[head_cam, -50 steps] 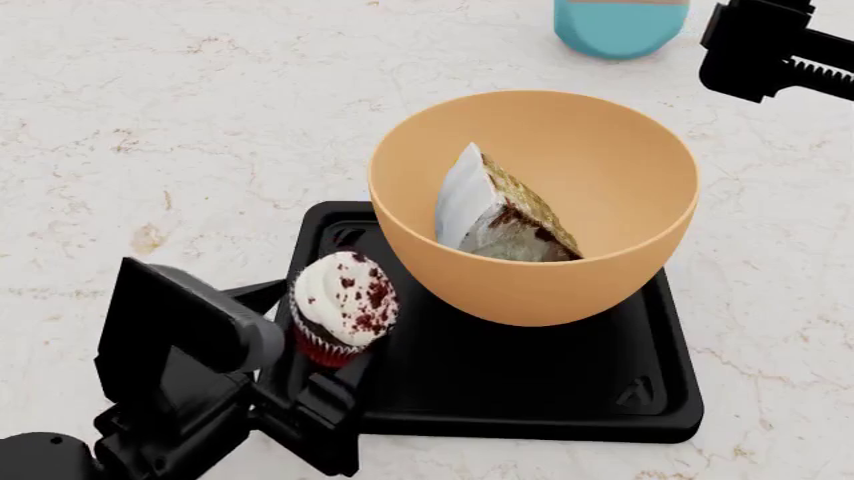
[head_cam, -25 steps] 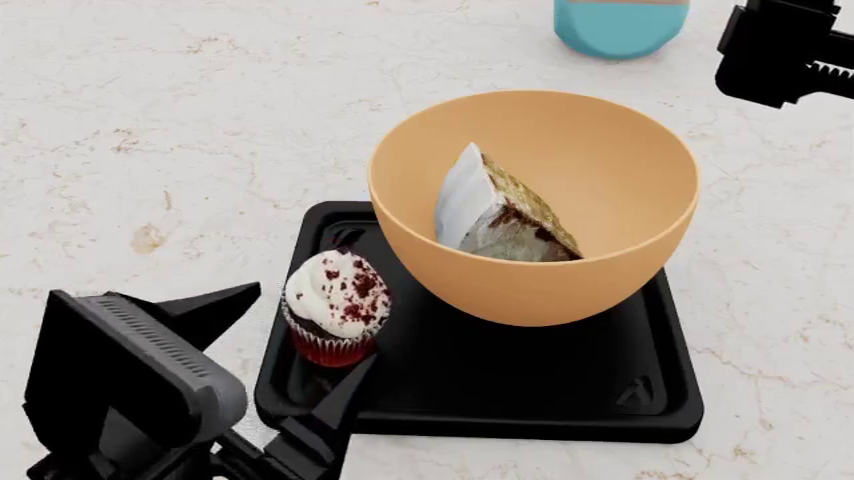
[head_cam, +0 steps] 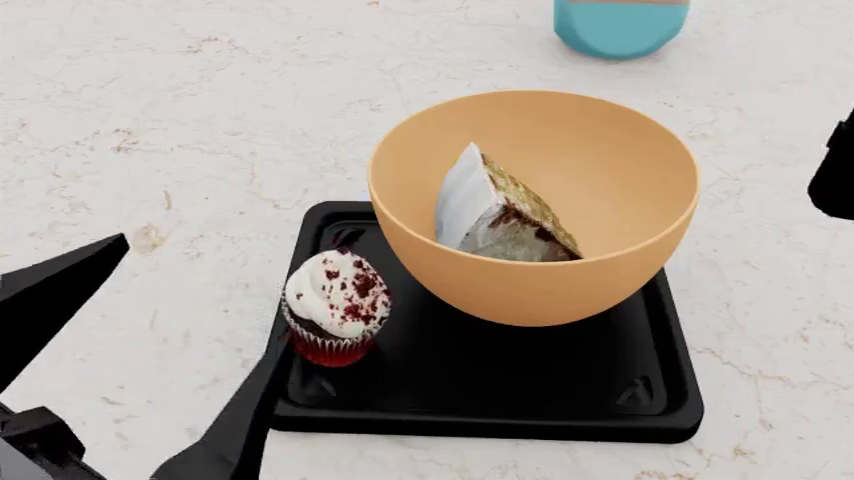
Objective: Pick up the bowl with cake and place it on the tray. Pick up the cupcake and place it on the tray.
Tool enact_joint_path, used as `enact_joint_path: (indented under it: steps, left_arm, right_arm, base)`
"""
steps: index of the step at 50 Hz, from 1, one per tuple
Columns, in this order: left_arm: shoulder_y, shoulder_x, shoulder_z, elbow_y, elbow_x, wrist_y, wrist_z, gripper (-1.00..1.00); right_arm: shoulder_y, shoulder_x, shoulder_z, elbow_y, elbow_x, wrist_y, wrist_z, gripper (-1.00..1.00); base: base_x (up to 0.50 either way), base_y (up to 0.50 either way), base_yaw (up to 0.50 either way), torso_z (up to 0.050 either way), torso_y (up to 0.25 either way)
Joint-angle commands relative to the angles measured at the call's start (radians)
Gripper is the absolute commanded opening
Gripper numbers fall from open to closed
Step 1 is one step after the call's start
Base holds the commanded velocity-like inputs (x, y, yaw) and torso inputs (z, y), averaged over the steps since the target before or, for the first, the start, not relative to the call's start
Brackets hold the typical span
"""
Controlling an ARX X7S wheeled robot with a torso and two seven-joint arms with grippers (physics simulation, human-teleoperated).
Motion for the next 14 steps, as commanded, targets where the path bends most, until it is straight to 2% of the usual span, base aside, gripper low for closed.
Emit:
enact_joint_path:
  steps: [1,2,3,4,5,6,9,12,14]
  left_arm:
    - [-0.122,0.099,-0.242,0.045,-0.463,-0.229,-0.379,1.0]
    - [-0.141,0.093,-0.241,0.046,-0.495,-0.223,-0.42,1.0]
    - [-0.162,0.093,-0.259,0.047,-0.549,-0.222,-0.47,1.0]
    - [-0.171,0.094,-0.267,0.046,-0.588,-0.224,-0.506,1.0]
    - [-0.183,0.1,-0.29,0.047,-0.623,-0.232,-0.543,1.0]
    - [-0.194,0.092,-0.292,0.047,-0.651,-0.222,-0.56,1.0]
    - [-0.221,0.063,-0.363,0.048,-0.701,-0.221,-0.564,1.0]
    - [-0.238,0.011,-0.453,0.048,-0.763,-0.213,-0.564,1.0]
    - [-0.244,-0.024,-0.489,0.048,-0.799,-0.2,-0.564,1.0]
  right_arm:
    - [-0.099,0.204,0.069,-0.195,0.041,-0.188,-0.06,1.0]
    - [-0.085,0.204,0.084,-0.205,0.057,-0.186,-0.048,1.0]
    - [-0.235,0.054,0.234,-0.154,0.174,-0.036,0.102,1.0]
    - [-0.385,-0.059,0.384,-0.213,0.042,0.114,-0.048,1.0]
    - [-0.535,-0.07,0.534,-0.215,0.043,0.137,-0.07,1.0]
    - [-0.685,-0.078,0.684,-0.221,0.14,0.199,-0.013,1.0]
    - [-1.111,-0.117,1.134,-0.215,0.179,0.257,-0.001,1.0]
    - [-1.109,-0.137,1.584,-0.21,0.2,0.295,0.006,1.0]
    - [-1.107,-0.145,1.629,-0.204,0.208,0.31,0.009,1.0]
  base:
    - [0.0,0.0,0.0,0.0,0.0]
    - [0.0,0.0,0.0,0.0,0.0]
    - [0.0,0.0,0.0,0.0,0.0]
    - [0.0,0.0,0.0,0.0,0.0]
    - [0.0,0.0,0.0,0.0,0.0]
    - [0.0,0.0,0.0,0.0,0.0]
    - [0.0,0.0,0.0,0.0,0.0]
    - [0.0,0.0,0.0,0.0,0.0]
    - [0.0,0.0,0.0,0.0,0.0]
